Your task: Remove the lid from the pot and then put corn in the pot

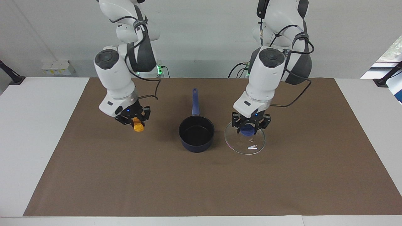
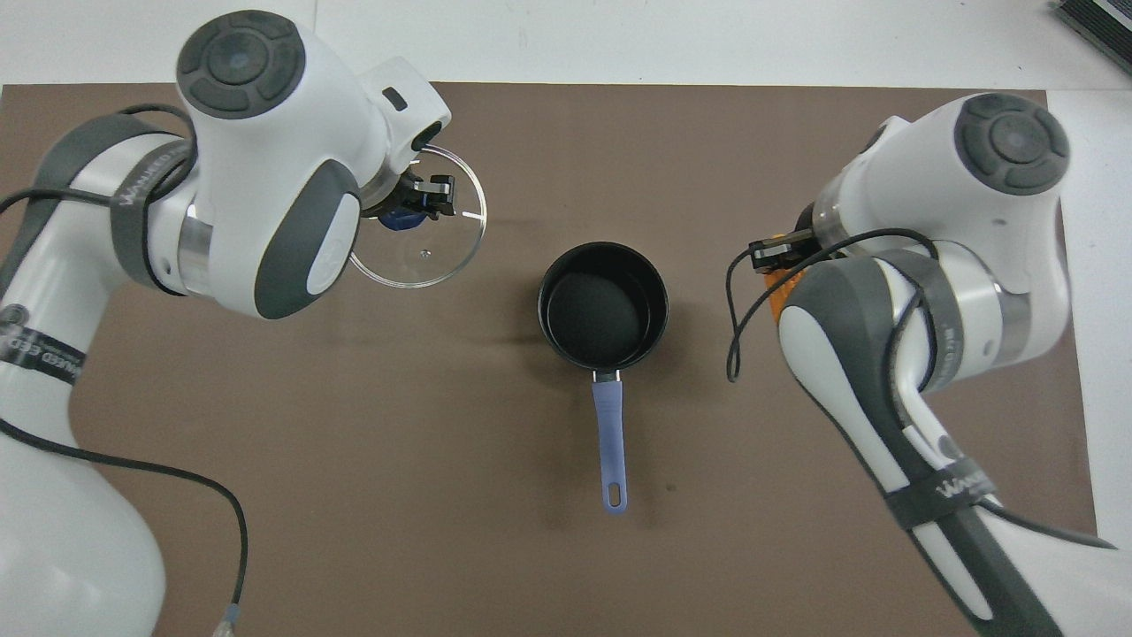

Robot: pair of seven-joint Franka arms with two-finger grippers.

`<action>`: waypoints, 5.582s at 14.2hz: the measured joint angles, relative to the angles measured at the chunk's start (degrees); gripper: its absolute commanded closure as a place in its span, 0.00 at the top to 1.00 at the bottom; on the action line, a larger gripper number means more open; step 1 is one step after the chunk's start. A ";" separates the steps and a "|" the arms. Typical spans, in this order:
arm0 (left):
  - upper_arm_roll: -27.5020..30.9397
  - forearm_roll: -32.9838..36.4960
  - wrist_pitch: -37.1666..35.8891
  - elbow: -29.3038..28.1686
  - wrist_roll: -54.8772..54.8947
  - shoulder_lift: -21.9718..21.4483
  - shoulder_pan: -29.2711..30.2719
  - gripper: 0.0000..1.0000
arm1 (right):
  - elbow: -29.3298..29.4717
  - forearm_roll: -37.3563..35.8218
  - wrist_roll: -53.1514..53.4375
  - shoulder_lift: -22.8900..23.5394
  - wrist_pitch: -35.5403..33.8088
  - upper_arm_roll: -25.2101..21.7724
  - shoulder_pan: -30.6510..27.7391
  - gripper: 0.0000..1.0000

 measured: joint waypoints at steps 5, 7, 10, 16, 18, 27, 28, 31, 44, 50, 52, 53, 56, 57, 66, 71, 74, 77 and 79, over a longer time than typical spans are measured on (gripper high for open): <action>0.03 -1.71 -0.12 -1.56 16.51 -1.81 9.65 0.00 | 14.22 0.00 14.70 9.81 -1.52 0.08 8.05 0.00; 0.03 -1.82 -0.30 -1.63 19.63 -1.99 12.84 0.00 | 15.28 0.00 15.60 12.04 -1.52 0.07 10.14 0.00; 0.01 -1.84 -2.11 -1.64 20.54 -2.27 15.80 0.00 | 15.42 -0.01 15.98 14.57 -0.16 0.07 12.72 0.00; 0.20 -1.84 -6.97 -5.52 28.02 -7.94 22.03 0.00 | 13.84 -0.01 15.99 16.96 1.91 0.01 13.17 0.00; 0.40 -1.84 -7.38 -9.52 28.32 -11.87 22.54 0.00 | 12.66 -0.01 15.99 17.35 3.19 -0.01 13.14 0.08; 0.53 -0.42 -4.65 -29.16 28.27 -25.22 23.03 0.00 | 9.76 0.01 15.99 17.44 6.14 -0.02 13.14 1.00; 0.53 -0.35 -3.45 -30.67 28.27 -25.48 23.05 0.00 | 9.80 0.01 15.99 17.42 6.16 -0.01 13.18 1.00; 0.57 -0.22 2.40 -36.59 28.28 -25.89 23.31 0.00 | 10.17 -0.02 15.99 16.38 6.17 -0.35 13.04 1.00; 0.54 -0.13 27.27 -59.24 28.69 -25.10 25.56 1.00 | 10.64 -0.20 12.84 -6.30 -14.15 -1.44 -3.16 1.00; 0.34 -0.14 26.62 -53.08 27.36 -24.79 25.49 1.00 | 11.47 -0.11 8.37 -15.40 -26.89 -1.46 -7.93 1.00; 0.15 -0.14 22.41 -48.75 25.45 -24.48 25.41 1.00 | 11.29 -0.09 7.65 -16.58 -28.95 -1.52 -9.63 1.00; 0.08 -0.14 19.18 -45.80 24.51 -24.18 25.40 1.00 | 10.79 -0.08 7.57 -16.83 -29.13 -1.59 -10.54 1.00; -0.03 0.07 10.22 -36.64 23.13 -23.01 25.28 1.00 | 8.76 -0.08 3.63 -17.07 -29.12 -1.82 -13.10 1.00; -0.19 0.51 8.04 -34.21 22.97 -22.71 25.12 1.00 | 8.34 -0.08 1.82 -17.09 -29.12 -1.94 -13.60 1.00; -1.21 1.16 -11.78 -16.55 20.92 -22.18 23.64 1.00 | 6.87 -0.07 -2.57 -17.41 -27.72 -3.80 -12.79 1.00; -1.46 0.99 -16.09 -12.54 20.70 -22.07 23.57 1.00 | 6.85 -0.06 -2.59 -17.41 -27.72 -8.57 -8.47 1.00; -1.50 0.97 -16.10 -12.54 20.70 -21.68 23.17 1.00 | 6.84 -0.05 -2.59 -17.43 -27.72 -8.65 -8.24 1.00; -1.50 0.97 -16.14 -12.54 20.70 -21.58 22.91 1.00 | 6.82 -0.05 -2.59 -17.44 -27.72 -8.76 -7.82 1.00; -1.50 0.97 -16.31 -12.54 20.70 -21.58 22.73 1.00 | 6.79 -0.05 -2.59 -17.44 -27.72 -8.78 -7.81 1.00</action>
